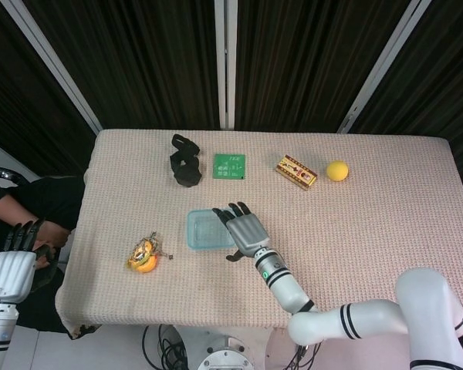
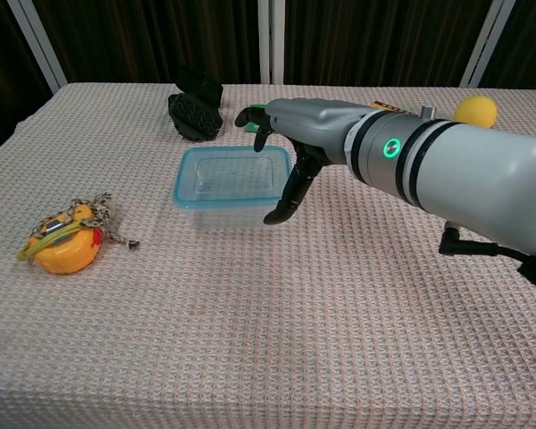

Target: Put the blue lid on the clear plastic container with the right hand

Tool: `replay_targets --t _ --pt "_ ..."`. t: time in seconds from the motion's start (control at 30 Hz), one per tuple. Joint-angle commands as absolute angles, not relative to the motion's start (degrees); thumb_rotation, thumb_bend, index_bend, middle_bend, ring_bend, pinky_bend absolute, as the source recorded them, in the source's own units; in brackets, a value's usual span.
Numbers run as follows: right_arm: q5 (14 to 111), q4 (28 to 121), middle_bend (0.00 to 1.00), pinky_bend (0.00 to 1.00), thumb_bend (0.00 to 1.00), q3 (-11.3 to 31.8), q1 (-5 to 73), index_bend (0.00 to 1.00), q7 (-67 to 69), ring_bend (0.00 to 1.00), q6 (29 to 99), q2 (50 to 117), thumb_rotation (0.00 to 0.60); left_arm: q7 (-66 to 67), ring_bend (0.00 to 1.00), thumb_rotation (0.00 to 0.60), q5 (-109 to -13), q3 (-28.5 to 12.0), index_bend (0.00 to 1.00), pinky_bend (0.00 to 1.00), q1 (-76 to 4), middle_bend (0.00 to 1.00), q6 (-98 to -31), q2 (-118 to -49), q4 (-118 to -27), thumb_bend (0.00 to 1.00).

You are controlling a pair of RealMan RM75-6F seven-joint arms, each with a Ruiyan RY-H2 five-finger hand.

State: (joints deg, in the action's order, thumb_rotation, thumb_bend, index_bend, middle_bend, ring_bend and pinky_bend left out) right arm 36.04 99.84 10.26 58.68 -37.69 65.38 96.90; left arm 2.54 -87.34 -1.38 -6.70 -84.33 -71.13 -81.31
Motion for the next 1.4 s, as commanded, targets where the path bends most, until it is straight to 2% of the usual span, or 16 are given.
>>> replay_targets --t 0.03,0.27,0.5,0.93,1.2,1.4 --pt "42.14 104.42 0.18 0.00 0.00 7.17 55.33 0.00 -35.67 0.00 68.20 95.06 0.600 2.71 0.00 0.600 -87.33 -1.39 0.08 0.00 -6.90 0.02 -84.06 -71.23 -81.45 0.00" --pt "46.82 107.31 0.21 0.00 0.00 3.50 52.68 0.00 -34.74 0.00 66.73 93.13 0.600 3.54 0.00 0.600 -87.86 -1.43 0.08 0.00 -7.06 0.02 -84.48 -71.17 -82.39 0.00" --pt "45.95 106.22 0.23 0.00 0.00 3.11 51.88 0.00 -33.89 0.00 63.50 92.74 0.600 4.17 0.00 0.600 -88.03 -1.35 0.08 0.00 -6.84 0.02 -85.00 -71.18 -82.96 0.00" --pt "44.85 104.85 0.24 0.00 0.00 3.65 51.45 0.00 -34.85 0.00 61.57 93.53 0.600 4.45 0.00 0.600 -87.94 -1.14 0.08 0.00 -6.52 0.02 -85.16 -71.02 -83.40 0.00" --pt "49.33 108.32 0.23 0.00 0.00 6.32 50.69 0.00 -32.92 0.00 62.88 91.07 0.600 4.71 0.00 0.600 -88.14 -1.22 0.08 0.00 -6.51 0.02 -85.44 -70.89 -83.58 0.00" --pt "42.84 105.75 0.19 0.00 0.00 11.90 55.30 0.00 -34.12 0.00 58.04 91.61 0.600 5.46 0.00 0.600 -88.02 -1.24 0.08 0.00 -6.55 0.02 -85.28 -70.84 -84.06 0.00"
